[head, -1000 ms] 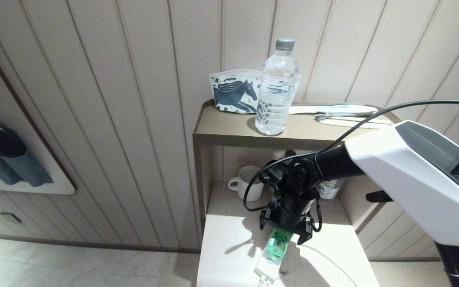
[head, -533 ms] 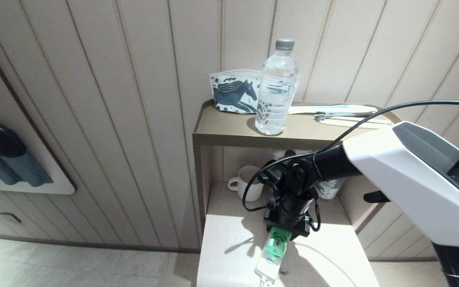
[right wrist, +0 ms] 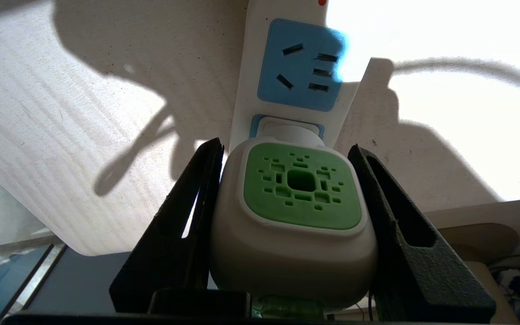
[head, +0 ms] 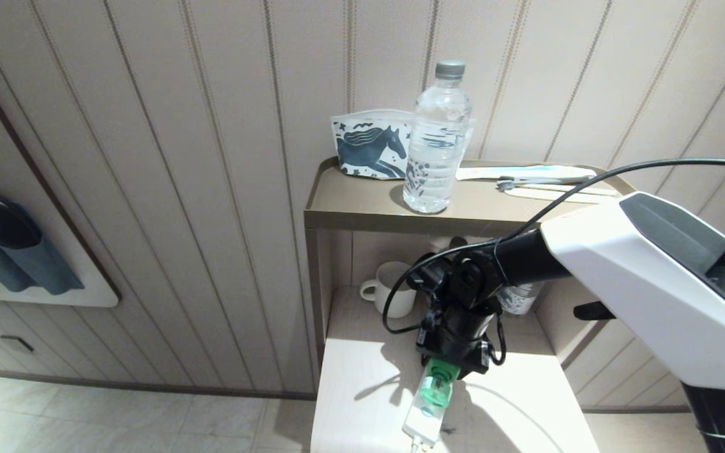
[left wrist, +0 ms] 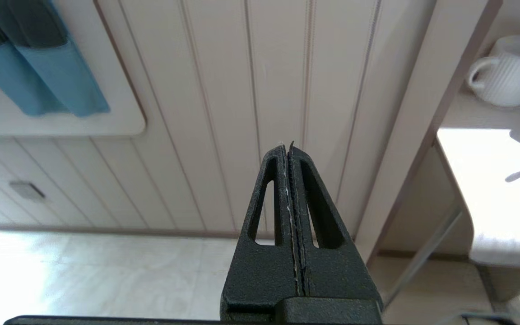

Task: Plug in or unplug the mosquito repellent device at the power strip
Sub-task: Hold the socket with your left hand and unplug it with your right hand

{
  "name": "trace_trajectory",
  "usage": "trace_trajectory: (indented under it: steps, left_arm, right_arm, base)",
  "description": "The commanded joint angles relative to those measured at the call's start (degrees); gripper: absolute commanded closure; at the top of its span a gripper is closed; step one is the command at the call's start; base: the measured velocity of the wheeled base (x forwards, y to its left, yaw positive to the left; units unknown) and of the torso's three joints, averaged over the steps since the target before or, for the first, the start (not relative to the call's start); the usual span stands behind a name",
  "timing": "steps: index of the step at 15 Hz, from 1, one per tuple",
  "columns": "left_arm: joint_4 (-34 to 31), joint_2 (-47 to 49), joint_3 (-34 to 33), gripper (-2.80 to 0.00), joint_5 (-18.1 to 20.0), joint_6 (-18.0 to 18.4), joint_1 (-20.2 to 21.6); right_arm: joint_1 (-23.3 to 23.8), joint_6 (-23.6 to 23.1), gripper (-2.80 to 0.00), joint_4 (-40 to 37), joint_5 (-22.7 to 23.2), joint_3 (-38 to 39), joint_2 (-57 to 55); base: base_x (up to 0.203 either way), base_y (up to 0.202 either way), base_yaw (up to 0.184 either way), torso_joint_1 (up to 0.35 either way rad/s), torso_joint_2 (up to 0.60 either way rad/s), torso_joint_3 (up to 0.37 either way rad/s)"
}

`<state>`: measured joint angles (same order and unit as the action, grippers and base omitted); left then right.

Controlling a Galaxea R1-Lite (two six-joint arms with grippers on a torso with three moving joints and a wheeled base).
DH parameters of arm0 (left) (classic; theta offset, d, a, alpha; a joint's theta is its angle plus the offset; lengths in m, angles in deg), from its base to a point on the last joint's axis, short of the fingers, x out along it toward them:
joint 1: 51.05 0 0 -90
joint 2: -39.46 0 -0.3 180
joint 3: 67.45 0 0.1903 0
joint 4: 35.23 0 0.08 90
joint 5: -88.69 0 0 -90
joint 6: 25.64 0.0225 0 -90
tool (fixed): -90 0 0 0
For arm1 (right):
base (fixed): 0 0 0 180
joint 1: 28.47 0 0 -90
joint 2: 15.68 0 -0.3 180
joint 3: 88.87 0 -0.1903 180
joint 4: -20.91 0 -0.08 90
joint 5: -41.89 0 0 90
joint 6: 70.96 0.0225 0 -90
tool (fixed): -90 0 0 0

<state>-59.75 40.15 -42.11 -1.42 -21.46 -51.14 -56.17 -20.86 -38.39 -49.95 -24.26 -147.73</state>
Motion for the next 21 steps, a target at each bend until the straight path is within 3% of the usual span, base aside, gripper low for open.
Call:
trace_trajectory:
  steps: [1,5,9,11,13,16,19,21]
  left_arm:
    - [0.2,3.7,5.0,0.0,-0.2,-0.4,0.0]
    - [-1.2,29.1,34.0,0.0,0.4,-8.9,-0.3]
    - [-9.7,59.8,46.2,0.0,12.2,-15.8,-4.3]
    - [-12.1,71.2,46.9,0.0,16.3,-20.4,-12.7]
    - [-9.6,77.4,45.0,0.0,17.4,-24.1,-27.5]
    - [0.9,89.9,41.9,0.0,12.3,-29.3,-45.9]
    - [10.2,98.5,42.6,0.0,7.9,-33.1,-56.1]
    - [13.0,102.9,43.4,0.0,6.8,-34.0,-58.6]
  right_arm:
    - [-0.1,0.3,0.0,-0.2,0.0,-0.1,0.4]
    - [-0.1,0.3,0.0,-0.2,0.0,-1.0,1.3]
    - [-0.3,0.0,0.0,-0.3,0.1,-1.4,2.2]
    - [-0.3,-0.2,0.0,-0.3,0.1,-1.8,1.9]
    - [-0.1,-0.4,0.0,-0.3,0.1,-2.5,1.5]
    - [0.0,-0.9,0.0,-0.3,0.1,-3.0,1.2]
    - [0.1,-0.9,0.0,-0.3,0.2,-3.4,0.6]
    - [0.2,-0.9,0.0,-0.3,0.2,-3.8,0.1]
  base:
    - [0.0,0.0,0.0,0.0,0.0,0.0]
    - [0.0,0.0,0.0,0.0,0.0,0.0]
    - [0.0,0.0,0.0,0.0,0.0,0.0]
    - [0.0,0.0,0.0,0.0,0.0,0.0]
    - [0.0,0.0,0.0,0.0,0.0,0.0]
    - [0.0,0.0,0.0,0.0,0.0,0.0]
    - [0.0,0.0,0.0,0.0,0.0,0.0]
    - [0.0,0.0,0.0,0.0,0.0,0.0]
